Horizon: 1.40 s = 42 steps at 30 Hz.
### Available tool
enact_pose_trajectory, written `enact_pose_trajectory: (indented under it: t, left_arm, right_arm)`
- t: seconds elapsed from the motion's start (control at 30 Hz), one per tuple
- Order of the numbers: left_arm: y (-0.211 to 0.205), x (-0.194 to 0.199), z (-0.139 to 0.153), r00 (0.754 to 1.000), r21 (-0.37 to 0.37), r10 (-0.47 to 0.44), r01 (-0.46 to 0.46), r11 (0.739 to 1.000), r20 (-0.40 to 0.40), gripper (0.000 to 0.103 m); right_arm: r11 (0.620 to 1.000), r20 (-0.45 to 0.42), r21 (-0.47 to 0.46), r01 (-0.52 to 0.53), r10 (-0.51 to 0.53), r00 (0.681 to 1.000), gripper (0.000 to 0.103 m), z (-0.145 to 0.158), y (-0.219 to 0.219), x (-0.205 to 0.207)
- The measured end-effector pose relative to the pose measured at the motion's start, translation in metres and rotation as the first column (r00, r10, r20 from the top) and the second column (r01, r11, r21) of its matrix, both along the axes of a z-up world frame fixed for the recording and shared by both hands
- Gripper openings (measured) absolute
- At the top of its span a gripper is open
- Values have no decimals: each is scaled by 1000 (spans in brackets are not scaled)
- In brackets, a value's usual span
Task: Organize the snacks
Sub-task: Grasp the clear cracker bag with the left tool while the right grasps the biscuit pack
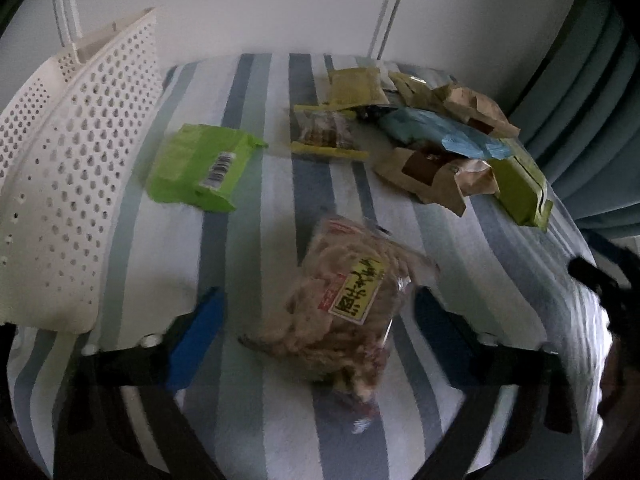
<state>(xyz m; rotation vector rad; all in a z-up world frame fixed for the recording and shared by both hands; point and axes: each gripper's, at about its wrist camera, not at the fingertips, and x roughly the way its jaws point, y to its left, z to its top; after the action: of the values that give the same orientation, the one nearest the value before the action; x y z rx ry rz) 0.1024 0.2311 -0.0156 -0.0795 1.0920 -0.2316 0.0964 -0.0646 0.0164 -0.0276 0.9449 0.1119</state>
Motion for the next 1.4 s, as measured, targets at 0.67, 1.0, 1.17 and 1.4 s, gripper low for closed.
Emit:
enact_pose_trajectory:
  t: [0.67, 1.0, 1.17, 1.4]
  left_arm:
    - [5, -5, 17, 998, -33, 19, -17, 999, 67, 56]
    - [16, -18, 56, 986, -54, 30, -21, 998, 164, 56]
    - [17, -20, 63, 986, -56, 13, -4, 998, 166, 57]
    - [10, -7, 30, 998, -49, -28, 31, 998, 56, 74]
  right_arm:
    - [999, -160, -4, -45, 44, 986, 98, -30, 0, 118]
    - [998, -206, -20, -57, 52, 977, 82, -41, 9, 133]
    - [998, -193, -36, -52, 44, 980, 76, -38, 8, 130]
    - [999, -143, 26, 35, -31, 989, 71, -24, -16, 111]
